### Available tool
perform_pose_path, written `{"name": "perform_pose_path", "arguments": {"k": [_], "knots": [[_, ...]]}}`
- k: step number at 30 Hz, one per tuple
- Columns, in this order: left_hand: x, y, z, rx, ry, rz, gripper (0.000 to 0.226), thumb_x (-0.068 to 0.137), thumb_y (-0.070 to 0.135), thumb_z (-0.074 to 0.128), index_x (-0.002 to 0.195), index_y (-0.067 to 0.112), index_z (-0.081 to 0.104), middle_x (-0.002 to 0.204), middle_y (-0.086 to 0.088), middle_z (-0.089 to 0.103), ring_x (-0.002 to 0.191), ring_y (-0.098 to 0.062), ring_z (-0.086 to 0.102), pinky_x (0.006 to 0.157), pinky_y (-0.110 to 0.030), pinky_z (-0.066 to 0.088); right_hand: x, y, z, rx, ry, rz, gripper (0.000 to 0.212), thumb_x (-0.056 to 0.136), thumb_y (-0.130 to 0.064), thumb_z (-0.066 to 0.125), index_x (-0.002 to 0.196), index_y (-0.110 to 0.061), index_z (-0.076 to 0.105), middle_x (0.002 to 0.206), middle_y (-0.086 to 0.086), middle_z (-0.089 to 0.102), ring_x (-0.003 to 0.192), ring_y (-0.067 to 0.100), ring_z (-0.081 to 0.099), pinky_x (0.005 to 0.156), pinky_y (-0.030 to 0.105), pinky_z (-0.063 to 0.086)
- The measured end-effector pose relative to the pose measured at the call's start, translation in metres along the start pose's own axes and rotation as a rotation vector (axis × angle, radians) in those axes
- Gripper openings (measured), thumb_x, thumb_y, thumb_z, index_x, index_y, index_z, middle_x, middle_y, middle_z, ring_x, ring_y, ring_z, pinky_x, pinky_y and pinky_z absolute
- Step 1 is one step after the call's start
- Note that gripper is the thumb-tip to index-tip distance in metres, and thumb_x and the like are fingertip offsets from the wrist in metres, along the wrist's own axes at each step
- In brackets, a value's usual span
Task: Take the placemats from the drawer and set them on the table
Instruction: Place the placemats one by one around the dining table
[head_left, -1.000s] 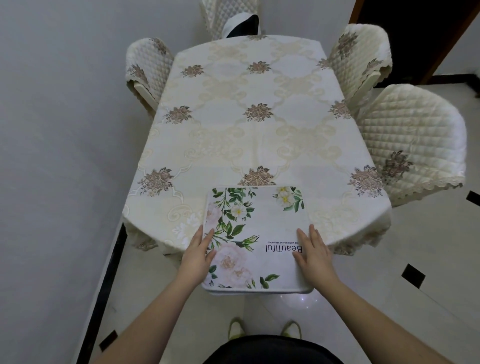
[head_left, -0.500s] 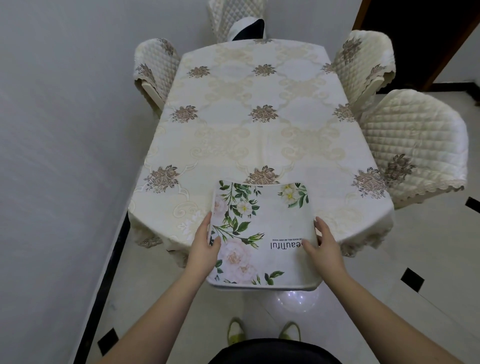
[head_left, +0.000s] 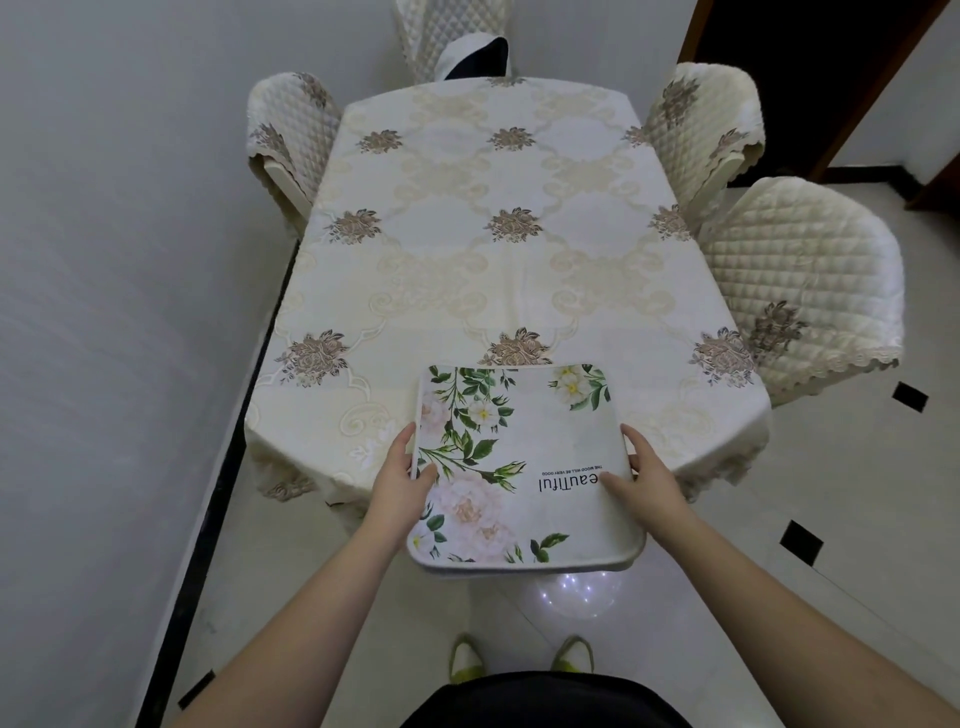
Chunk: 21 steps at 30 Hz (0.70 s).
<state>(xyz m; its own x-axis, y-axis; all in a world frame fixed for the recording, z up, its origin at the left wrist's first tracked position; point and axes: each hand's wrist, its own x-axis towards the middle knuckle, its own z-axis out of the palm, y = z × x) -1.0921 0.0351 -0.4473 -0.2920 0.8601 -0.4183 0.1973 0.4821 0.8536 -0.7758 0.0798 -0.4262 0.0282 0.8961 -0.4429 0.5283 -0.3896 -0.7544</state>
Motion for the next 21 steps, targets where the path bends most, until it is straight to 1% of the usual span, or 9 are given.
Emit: {"name": "perform_pose_path", "arguments": {"k": [3,4,6,9,11,14,16,18,21], "knots": [[-0.007,0.012,-0.002,-0.031,0.027,0.011,0.063,0.098,0.013,0.059,0.151,0.033,0.032,0.128,-0.008,0.064,0.106,-0.023,0.067,0.051,-0.018,0.050,-0.008,-0.004,-0.004,0.024,0.031,-0.024,0.073,0.090,-0.018,0.065,0.150,-0.036,0.027,0.125,0.005,0.063,0.105,0.021,0.062,0.093,0.042,0.051],[-0.009,0.018,-0.004,-0.044,0.035,0.021,0.063,0.097,0.011,0.060,0.151,0.029,0.032,0.119,-0.004,0.068,0.094,-0.018,0.070,0.050,-0.018,0.050,-0.010,-0.007,-0.006,0.026,0.041,-0.034,0.073,0.090,-0.018,0.065,0.150,-0.036,0.027,0.124,0.003,0.062,0.105,0.020,0.061,0.093,0.042,0.051],[-0.010,0.026,-0.007,-0.059,0.041,0.048,0.063,0.096,0.011,0.062,0.150,0.028,0.034,0.108,0.002,0.072,0.085,-0.016,0.072,0.054,-0.021,0.055,-0.017,-0.014,-0.009,0.039,0.061,-0.054,0.073,0.091,-0.018,0.064,0.150,-0.036,0.026,0.123,0.000,0.062,0.104,0.019,0.061,0.093,0.042,0.051],[-0.010,0.042,-0.013,-0.018,0.001,0.121,0.060,0.096,0.017,0.063,0.148,0.031,0.036,0.114,0.003,0.072,0.092,-0.018,0.072,0.066,-0.029,0.058,-0.031,-0.023,-0.019,0.100,0.109,-0.087,0.072,0.091,-0.017,0.064,0.149,-0.037,0.027,0.120,-0.001,0.064,0.103,0.015,0.063,0.090,0.039,0.052],[-0.011,0.053,-0.016,0.019,-0.055,0.191,0.061,0.097,0.019,0.062,0.150,0.031,0.035,0.119,0.004,0.069,0.098,-0.012,0.071,0.069,-0.026,0.058,-0.043,-0.027,-0.025,0.184,0.139,-0.098,0.071,0.092,-0.015,0.063,0.149,-0.038,0.029,0.117,-0.002,0.065,0.102,0.011,0.063,0.087,0.034,0.052],[-0.011,0.074,-0.015,0.058,-0.125,0.288,0.063,0.097,0.018,0.062,0.152,0.031,0.034,0.120,0.006,0.069,0.101,-0.008,0.069,0.077,-0.028,0.058,-0.062,-0.026,-0.034,0.288,0.208,-0.088,0.070,0.093,-0.012,0.063,0.147,-0.041,0.031,0.112,-0.007,0.067,0.099,0.010,0.066,0.090,0.038,0.053],[-0.009,0.085,-0.009,0.054,-0.176,0.323,0.062,0.096,0.016,0.063,0.150,0.031,0.036,0.119,0.008,0.069,0.103,-0.007,0.069,0.088,-0.036,0.057,-0.076,-0.023,-0.038,0.360,0.254,-0.075,0.069,0.093,-0.010,0.062,0.145,-0.044,0.031,0.117,-0.013,0.065,0.099,0.003,0.066,0.086,0.034,0.055],[-0.009,0.096,0.000,0.070,-0.240,0.344,0.061,0.096,0.014,0.063,0.147,0.034,0.037,0.116,0.012,0.069,0.100,-0.004,0.070,0.091,-0.039,0.057,-0.091,-0.017,-0.042,0.391,0.337,-0.065,0.069,0.093,-0.009,0.062,0.145,-0.044,0.033,0.125,-0.014,0.062,0.104,0.000,0.063,0.086,0.029,0.054],[-0.010,0.109,0.015,0.045,-0.343,0.355,0.061,0.096,0.013,0.062,0.147,0.035,0.036,0.117,0.009,0.072,0.101,-0.009,0.071,0.091,-0.046,0.057,-0.111,-0.007,-0.051,0.447,0.446,-0.065,0.070,0.091,-0.007,0.063,0.139,-0.050,0.036,0.111,-0.008,0.068,0.099,0.011,0.068,0.088,0.039,0.055]]}}
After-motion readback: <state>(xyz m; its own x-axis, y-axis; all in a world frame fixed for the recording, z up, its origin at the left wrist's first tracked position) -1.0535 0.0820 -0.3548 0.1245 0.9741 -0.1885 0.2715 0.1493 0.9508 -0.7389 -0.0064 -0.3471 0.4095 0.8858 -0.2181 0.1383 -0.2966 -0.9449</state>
